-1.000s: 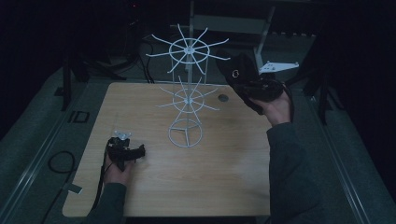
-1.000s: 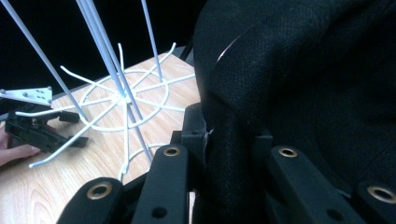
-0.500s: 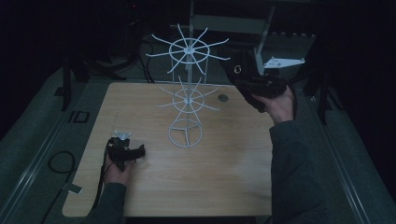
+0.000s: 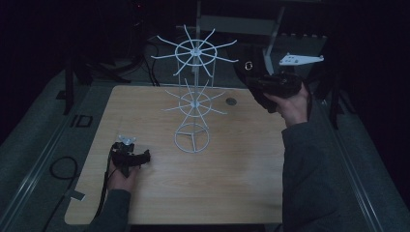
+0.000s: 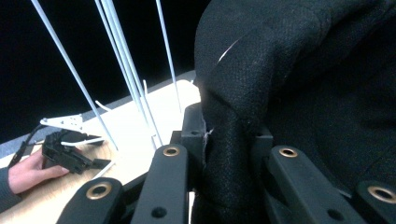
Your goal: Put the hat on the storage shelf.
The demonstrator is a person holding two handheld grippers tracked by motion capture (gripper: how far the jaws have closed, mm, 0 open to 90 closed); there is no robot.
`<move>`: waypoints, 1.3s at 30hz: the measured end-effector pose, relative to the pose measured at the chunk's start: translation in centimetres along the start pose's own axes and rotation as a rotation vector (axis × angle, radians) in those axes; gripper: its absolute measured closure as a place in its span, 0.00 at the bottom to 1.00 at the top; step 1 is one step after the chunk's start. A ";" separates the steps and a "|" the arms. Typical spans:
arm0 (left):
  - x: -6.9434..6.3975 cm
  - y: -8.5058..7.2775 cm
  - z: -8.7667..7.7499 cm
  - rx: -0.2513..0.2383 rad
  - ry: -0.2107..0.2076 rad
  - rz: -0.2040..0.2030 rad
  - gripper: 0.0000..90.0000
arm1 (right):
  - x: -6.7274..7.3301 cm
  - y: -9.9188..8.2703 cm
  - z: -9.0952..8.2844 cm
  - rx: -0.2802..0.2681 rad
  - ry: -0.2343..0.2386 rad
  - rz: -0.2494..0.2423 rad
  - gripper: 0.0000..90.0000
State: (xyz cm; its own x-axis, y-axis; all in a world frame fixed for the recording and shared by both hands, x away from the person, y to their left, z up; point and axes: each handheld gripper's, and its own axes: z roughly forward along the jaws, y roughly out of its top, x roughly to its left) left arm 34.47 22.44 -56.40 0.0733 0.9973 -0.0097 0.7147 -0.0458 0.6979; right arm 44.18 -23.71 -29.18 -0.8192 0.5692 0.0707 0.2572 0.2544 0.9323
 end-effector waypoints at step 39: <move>0.0 0.0 0.0 0.000 0.001 0.000 0.11 | -0.2 1.7 -2.5 -0.165 0.096 0.058 0.84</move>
State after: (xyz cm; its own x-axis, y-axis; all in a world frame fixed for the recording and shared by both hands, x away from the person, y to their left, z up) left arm 34.47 22.44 -56.40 0.0732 0.9973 -0.0090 0.7149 -0.0462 0.6977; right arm 43.47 -25.30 -26.72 -0.8527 0.4997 0.1524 0.2247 0.0875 0.9705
